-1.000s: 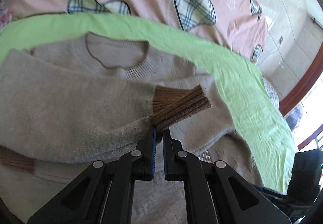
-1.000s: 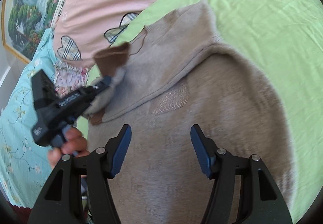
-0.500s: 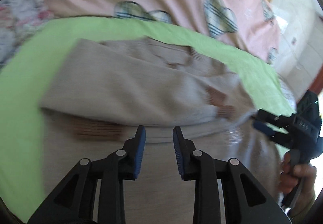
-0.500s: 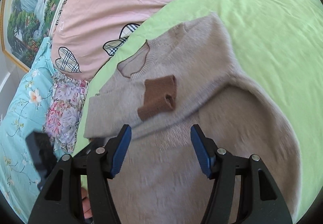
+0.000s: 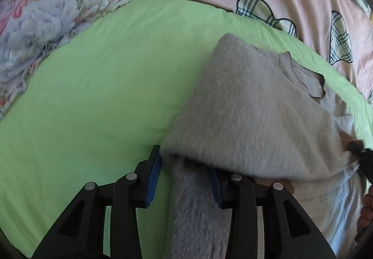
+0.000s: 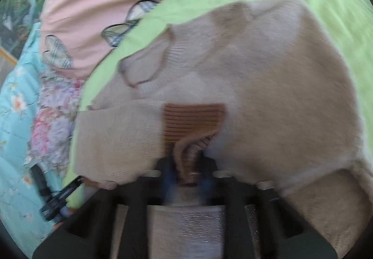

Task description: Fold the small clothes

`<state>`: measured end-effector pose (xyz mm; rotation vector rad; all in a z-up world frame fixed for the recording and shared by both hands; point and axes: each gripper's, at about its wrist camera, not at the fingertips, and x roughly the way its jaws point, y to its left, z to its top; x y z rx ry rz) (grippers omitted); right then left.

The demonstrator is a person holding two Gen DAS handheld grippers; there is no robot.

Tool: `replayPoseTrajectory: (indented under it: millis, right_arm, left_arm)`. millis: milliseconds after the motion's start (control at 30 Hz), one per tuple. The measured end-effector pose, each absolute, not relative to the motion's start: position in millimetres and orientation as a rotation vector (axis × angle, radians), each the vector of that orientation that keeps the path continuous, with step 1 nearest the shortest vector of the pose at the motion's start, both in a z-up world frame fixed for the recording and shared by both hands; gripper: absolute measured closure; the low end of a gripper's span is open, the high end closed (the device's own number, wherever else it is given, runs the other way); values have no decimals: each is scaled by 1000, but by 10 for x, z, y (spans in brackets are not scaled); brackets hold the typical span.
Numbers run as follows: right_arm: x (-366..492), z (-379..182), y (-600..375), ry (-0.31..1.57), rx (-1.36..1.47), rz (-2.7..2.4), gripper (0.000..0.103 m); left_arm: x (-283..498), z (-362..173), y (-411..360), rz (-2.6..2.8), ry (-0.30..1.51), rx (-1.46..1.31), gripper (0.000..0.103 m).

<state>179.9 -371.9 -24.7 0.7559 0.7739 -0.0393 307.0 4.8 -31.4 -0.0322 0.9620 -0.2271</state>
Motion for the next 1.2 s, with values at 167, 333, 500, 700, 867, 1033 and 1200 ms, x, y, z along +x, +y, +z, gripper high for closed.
replayPoseTrajectory:
  millis: [167,333,500,700,867,1033,1200]
  right_arm:
    - [1366,332,-4034,555,738,-35,92]
    - [1180,300,-4336,610,667,-100,92]
    - [1198,62,-4419,665,653,-116,92]
    - [1156,-319,-4432,847,624,-186,90]
    - [898,89,-4410,751,569,-311,73]
    - [1435,467,-3898,747,548,-3,65]
    - [2431,488,-3050,820,514,351,54]
  left_arm:
    - [2934,-220,74,-161,931,-75,75]
    - [2726,-270,-35,-113,923,-80,78]
    - [2646,-240,31,-116,911,-140,78]
    - [2615,-318,-47,-150,935,-73,76]
    - [2628,-328,48,-174,941,-121,74]
    - [2606,-367,82,-184,926,-164,72]
    - [2559,-378,100,-196,901,-177,71]
